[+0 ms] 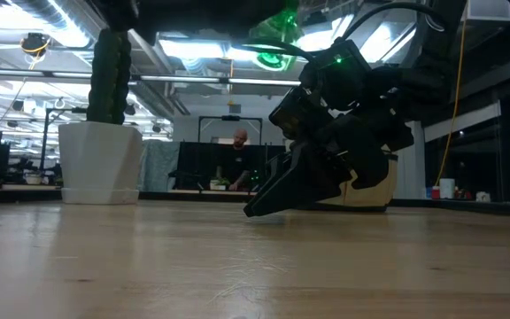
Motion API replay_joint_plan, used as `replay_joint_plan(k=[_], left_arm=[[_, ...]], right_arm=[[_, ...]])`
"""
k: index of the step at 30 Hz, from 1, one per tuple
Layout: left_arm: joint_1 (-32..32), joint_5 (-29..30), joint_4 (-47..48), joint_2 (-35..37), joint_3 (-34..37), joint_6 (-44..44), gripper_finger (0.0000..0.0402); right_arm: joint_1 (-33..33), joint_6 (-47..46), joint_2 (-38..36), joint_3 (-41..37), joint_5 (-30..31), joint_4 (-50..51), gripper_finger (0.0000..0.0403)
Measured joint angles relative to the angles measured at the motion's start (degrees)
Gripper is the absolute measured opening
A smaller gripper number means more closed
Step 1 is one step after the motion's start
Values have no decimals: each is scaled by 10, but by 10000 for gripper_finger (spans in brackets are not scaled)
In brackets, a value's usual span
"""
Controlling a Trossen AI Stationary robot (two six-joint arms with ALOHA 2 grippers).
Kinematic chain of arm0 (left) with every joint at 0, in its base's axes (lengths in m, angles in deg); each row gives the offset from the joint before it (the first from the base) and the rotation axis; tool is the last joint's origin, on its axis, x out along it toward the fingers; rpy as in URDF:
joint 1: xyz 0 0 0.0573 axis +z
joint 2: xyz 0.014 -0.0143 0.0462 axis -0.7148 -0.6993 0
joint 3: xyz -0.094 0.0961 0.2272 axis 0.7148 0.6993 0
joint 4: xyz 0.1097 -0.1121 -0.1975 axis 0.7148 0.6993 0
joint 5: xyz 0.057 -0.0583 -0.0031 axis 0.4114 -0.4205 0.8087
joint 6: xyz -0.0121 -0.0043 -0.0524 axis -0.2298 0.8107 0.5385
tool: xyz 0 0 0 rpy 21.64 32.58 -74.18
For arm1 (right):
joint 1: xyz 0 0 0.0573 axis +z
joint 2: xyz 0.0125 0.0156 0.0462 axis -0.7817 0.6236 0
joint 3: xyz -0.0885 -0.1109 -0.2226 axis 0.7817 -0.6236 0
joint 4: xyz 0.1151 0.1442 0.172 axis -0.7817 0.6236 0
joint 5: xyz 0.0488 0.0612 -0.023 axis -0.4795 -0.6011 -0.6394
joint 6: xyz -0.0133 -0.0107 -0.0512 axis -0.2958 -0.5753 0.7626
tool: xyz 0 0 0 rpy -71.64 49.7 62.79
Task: Pick & Place Garden tools in Gardening bag
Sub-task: Put the green spray bottle into the brown gardening bag
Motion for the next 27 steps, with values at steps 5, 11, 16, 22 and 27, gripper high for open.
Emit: replay_joint_plan(k=[5, 11, 16, 22, 27], left_arm=[[-28, 133, 21, 0, -1, -34, 28], [-29, 205, 129, -1, -56, -23, 28], [-29, 230, 177, -1, -97, -8, 28], [-29, 269, 201, -1, -116, 15, 28], [-28, 280, 201, -12, -117, 56, 28]], right_arm=[[0, 0, 0, 0, 0, 0, 167], [0, 0, 0, 0, 0, 0, 167], [0, 0, 0, 0, 0, 0, 167], [0, 0, 0, 0, 0, 0, 167], [0, 0, 0, 0, 0, 0, 167]])
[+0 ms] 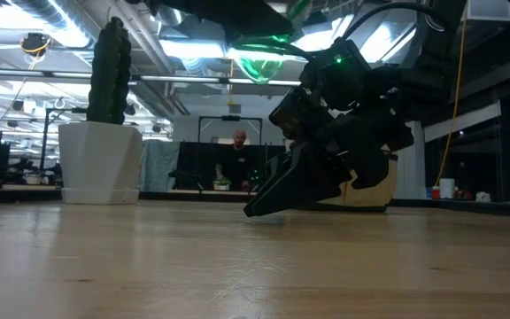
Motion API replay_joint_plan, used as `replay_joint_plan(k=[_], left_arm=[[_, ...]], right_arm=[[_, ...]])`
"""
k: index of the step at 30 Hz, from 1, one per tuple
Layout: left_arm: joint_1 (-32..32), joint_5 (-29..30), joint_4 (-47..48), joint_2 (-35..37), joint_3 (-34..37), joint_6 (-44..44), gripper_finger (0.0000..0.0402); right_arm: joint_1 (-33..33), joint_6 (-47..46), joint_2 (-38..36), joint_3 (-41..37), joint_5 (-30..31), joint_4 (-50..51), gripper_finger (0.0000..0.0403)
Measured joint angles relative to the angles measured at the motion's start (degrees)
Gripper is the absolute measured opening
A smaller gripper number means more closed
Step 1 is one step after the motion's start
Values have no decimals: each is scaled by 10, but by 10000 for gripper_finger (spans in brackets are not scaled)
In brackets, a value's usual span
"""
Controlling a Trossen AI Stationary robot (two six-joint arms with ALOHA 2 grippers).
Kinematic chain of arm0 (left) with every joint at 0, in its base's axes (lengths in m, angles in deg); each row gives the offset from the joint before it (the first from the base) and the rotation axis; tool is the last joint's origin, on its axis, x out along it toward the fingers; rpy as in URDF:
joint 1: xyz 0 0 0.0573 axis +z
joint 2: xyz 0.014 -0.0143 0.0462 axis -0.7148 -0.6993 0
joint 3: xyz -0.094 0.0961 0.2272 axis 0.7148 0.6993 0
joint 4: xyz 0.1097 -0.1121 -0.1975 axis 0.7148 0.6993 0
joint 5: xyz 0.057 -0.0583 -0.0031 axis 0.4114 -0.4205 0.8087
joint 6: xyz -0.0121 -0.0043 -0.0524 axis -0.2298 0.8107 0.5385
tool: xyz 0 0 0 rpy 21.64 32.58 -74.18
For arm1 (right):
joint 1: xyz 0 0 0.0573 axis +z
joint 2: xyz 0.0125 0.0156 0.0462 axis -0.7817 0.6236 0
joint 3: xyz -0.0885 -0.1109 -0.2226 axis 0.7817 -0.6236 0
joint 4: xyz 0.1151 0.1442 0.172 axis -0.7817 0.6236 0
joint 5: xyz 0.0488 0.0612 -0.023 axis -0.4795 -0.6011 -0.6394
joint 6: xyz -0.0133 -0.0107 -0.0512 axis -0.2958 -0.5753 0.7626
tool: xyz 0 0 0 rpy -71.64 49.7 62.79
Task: Pick & Place Garden tools in Gardening bag
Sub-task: Put the green spray bottle into the brown gardening bag
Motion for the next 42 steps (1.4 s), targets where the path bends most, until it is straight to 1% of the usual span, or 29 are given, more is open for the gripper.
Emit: replay_joint_plan(k=[3, 9, 11, 13, 19, 24, 27, 34, 42], left_arm=[[0, -20, -29, -23, 0, 11, 28], [2, -93, -118, -80, -2, 47, 28], [8, -112, -126, -96, -12, 59, 28], [15, -131, -128, -113, -33, 74, 28], [35, -223, -129, -177, -120, 104, 29], [46, -267, -129, -228, -174, 135, 29], [53, -272, -129, -251, -185, 141, 29], [74, -273, -131, -274, -185, 172, 32], [83, -273, -129, -276, -185, 167, 70]], right_arm=[[0, 0, 0, 0, 0, 0, 167], [0, 0, 0, 0, 0, 0, 167], [0, 0, 0, 0, 0, 0, 167], [0, 0, 0, 0, 0, 0, 167], [0, 0, 0, 0, 0, 0, 167], [0, 0, 0, 0, 0, 0, 167], [0, 0, 0, 0, 0, 0, 167], [0, 0, 0, 0, 0, 0, 167], [0, 0, 0, 0, 0, 0, 167]])
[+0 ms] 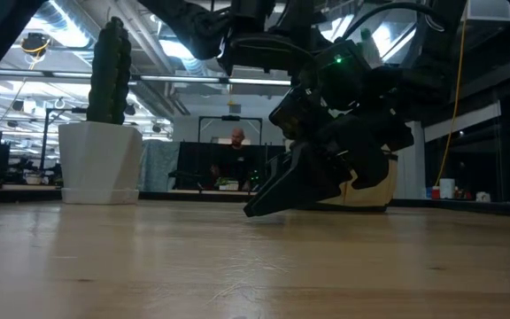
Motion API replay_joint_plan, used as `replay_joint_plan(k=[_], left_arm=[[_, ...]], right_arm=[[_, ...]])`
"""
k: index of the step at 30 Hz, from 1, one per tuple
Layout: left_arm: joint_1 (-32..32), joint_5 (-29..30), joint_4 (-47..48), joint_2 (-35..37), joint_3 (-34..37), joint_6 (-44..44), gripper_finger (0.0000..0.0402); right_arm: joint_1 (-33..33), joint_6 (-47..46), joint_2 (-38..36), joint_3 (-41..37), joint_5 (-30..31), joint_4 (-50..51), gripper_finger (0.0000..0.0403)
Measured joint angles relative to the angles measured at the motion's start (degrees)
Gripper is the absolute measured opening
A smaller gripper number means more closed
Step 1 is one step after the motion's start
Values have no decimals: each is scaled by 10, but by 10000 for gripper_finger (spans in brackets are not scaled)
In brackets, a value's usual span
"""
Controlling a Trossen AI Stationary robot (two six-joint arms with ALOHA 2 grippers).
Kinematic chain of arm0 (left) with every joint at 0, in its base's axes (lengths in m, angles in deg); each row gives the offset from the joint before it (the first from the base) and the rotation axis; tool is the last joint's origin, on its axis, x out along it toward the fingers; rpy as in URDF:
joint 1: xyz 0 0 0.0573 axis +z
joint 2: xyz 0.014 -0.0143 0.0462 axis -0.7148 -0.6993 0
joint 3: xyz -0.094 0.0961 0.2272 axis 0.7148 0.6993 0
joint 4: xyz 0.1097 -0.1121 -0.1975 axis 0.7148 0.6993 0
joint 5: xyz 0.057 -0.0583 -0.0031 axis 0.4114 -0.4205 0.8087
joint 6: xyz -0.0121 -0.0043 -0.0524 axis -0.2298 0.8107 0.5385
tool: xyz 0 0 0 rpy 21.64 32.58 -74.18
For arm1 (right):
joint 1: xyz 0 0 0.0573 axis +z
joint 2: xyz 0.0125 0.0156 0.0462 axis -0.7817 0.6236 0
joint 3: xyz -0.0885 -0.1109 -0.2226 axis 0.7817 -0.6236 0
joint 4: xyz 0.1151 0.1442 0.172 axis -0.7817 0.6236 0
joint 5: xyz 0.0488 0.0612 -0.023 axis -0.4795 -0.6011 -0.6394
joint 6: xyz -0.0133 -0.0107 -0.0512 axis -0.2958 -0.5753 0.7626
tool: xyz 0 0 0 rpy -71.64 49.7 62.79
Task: Pick & Place Garden tools in Gardening bag
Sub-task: Put the green spray bottle into the brown gardening bag
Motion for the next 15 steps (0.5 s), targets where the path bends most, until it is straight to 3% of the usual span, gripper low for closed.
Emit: replay_joint_plan(k=[15], left_arm=[[20, 19, -5, 0, 0, -25, 128]], right_arm=[[0, 0, 0, 0, 0, 0, 167]])
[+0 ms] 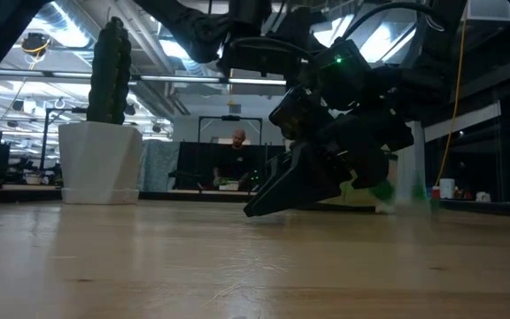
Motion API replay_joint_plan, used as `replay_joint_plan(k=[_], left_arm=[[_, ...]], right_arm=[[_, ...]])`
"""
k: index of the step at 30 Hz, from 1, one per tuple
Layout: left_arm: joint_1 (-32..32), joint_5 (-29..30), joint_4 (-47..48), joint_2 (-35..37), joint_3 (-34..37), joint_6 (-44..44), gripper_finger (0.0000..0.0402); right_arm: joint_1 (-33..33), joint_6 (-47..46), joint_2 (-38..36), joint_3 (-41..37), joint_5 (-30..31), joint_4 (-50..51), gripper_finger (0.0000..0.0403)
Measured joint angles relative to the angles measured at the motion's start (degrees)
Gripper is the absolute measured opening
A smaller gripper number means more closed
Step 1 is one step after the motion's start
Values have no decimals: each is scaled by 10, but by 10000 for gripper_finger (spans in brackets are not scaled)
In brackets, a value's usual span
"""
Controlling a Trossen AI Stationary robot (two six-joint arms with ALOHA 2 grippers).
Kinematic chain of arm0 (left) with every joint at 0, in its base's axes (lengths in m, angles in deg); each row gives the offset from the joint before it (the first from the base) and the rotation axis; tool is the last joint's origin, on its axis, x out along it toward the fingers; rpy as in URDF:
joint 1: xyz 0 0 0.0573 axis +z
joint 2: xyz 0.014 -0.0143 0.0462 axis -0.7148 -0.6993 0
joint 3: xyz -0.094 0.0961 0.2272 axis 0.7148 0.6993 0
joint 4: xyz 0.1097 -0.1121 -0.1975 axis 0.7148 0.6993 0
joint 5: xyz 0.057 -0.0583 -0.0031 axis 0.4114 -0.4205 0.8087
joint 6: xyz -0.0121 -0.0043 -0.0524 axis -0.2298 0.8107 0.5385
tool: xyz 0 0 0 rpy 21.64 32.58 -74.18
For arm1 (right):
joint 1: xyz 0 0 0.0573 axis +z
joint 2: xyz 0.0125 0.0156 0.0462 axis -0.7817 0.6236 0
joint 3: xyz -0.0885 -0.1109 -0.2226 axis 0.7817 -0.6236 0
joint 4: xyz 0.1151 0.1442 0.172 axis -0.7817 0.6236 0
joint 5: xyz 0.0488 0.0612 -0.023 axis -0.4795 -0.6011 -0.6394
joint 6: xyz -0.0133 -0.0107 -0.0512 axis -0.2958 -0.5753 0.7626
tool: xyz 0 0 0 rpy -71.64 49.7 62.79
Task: Pick & Place Garden tools in Gardening bag
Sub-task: Put the green spray bottle into the brown gardening bag
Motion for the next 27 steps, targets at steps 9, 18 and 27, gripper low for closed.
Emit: replay_joint_plan(k=[9, 18, 27], left_arm=[[8, -126, 11, 0, 0, 11, 147], [-7, -182, 97, 43, 0, -61, 146], [-89, 42, 364, 179, 2, -220, 112]], right_arm=[[0, 0, 0, 0, 0, 0, 167], [0, 0, 0, 0, 0, 1, 167], [0, 0, 0, 0, 0, 2, 167]])
